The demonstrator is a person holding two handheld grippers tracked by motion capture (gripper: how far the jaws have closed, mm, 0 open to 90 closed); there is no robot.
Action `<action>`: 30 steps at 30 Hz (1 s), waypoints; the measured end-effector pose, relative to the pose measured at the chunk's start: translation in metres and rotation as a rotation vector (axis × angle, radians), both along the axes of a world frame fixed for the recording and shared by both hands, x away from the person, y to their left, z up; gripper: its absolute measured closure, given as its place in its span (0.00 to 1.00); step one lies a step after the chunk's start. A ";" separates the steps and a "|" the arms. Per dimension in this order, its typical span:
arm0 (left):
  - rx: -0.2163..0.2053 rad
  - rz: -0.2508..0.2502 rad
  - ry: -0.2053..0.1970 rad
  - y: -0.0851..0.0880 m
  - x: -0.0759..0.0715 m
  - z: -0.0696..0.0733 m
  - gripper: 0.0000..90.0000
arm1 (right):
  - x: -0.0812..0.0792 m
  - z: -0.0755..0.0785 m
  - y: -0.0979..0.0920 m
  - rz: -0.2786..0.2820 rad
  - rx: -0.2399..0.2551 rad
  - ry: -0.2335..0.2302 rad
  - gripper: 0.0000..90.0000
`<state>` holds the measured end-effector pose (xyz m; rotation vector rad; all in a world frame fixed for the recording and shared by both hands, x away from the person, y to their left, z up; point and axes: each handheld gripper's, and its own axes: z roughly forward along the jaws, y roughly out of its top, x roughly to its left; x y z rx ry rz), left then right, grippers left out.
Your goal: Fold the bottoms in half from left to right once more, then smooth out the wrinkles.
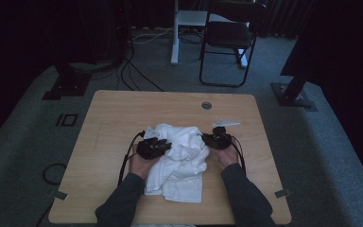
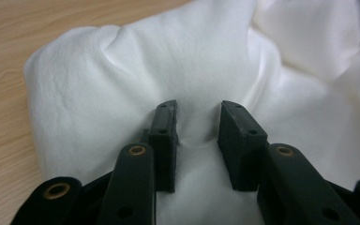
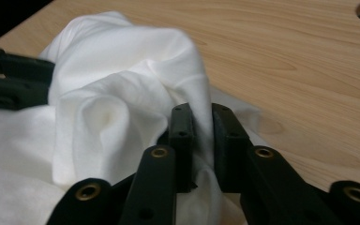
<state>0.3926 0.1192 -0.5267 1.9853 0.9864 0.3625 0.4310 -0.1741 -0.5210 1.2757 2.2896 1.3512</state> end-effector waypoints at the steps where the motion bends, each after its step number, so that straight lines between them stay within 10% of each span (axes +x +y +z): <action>1: -0.005 0.004 0.005 0.000 0.001 0.000 0.76 | 0.001 0.000 -0.001 -0.005 0.000 0.002 0.84; 7: 0.077 0.024 -0.035 -0.007 -0.002 -0.001 0.77 | -0.001 0.005 -0.005 -0.025 0.000 -0.015 0.65; 24: 0.115 0.075 -0.056 -0.007 0.012 -0.002 0.77 | -0.016 0.052 0.002 -0.024 0.049 -0.160 0.52; 30: 0.123 0.106 -0.062 -0.006 0.022 -0.001 0.77 | 0.002 0.044 0.033 -0.012 -0.066 -0.144 0.48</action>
